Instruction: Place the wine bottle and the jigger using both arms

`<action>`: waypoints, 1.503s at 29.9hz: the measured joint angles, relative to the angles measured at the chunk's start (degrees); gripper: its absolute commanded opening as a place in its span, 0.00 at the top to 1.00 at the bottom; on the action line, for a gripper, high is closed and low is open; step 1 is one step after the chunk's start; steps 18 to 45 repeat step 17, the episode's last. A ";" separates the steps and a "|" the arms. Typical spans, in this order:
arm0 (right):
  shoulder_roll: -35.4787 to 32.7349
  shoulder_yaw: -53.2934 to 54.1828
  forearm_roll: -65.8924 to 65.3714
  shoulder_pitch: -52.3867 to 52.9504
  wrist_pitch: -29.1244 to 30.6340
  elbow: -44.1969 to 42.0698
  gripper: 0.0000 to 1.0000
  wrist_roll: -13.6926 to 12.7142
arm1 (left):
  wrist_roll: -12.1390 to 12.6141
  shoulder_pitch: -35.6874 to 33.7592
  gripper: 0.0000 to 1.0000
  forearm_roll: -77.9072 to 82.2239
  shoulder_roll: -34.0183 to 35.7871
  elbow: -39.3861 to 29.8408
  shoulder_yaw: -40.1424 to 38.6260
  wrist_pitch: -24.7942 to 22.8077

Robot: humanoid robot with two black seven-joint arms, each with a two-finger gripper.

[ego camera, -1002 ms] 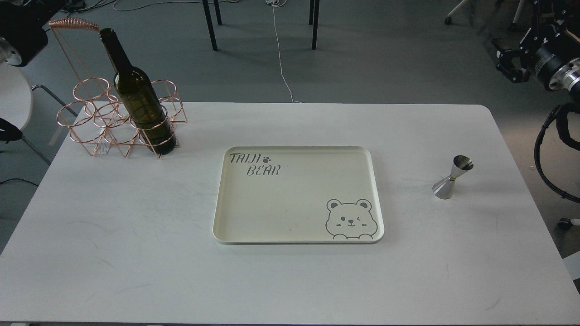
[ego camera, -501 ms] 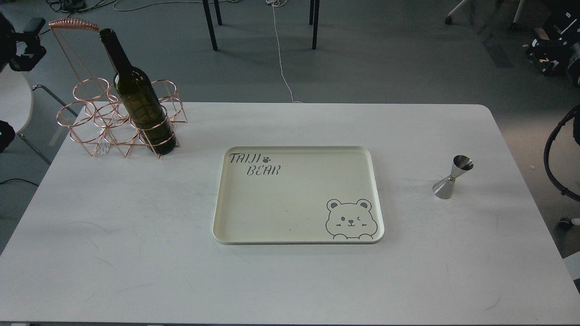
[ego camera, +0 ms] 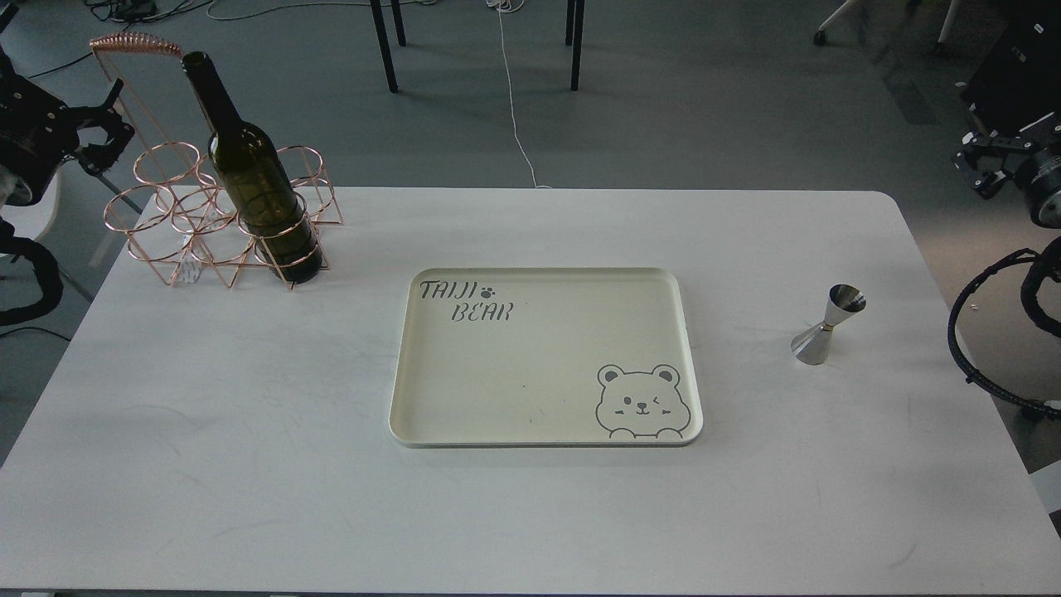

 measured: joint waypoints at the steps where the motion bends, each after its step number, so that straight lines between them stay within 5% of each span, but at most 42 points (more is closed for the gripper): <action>1: 0.44 0.00 1.00 -0.48 0.01 -0.07 0.00 -0.13 | -0.01 0.79 0.02 -0.27 -0.61 0.08 -0.88 -0.09; 12: 3.50 1.18 2.43 -2.52 0.03 -0.25 0.00 0.07 | -0.08 6.65 0.02 -0.36 -5.66 1.88 -6.18 0.23; 45: 3.70 0.81 2.37 -3.33 0.03 -0.28 0.00 0.07 | -0.14 7.08 0.02 0.18 -5.86 2.70 -5.83 0.40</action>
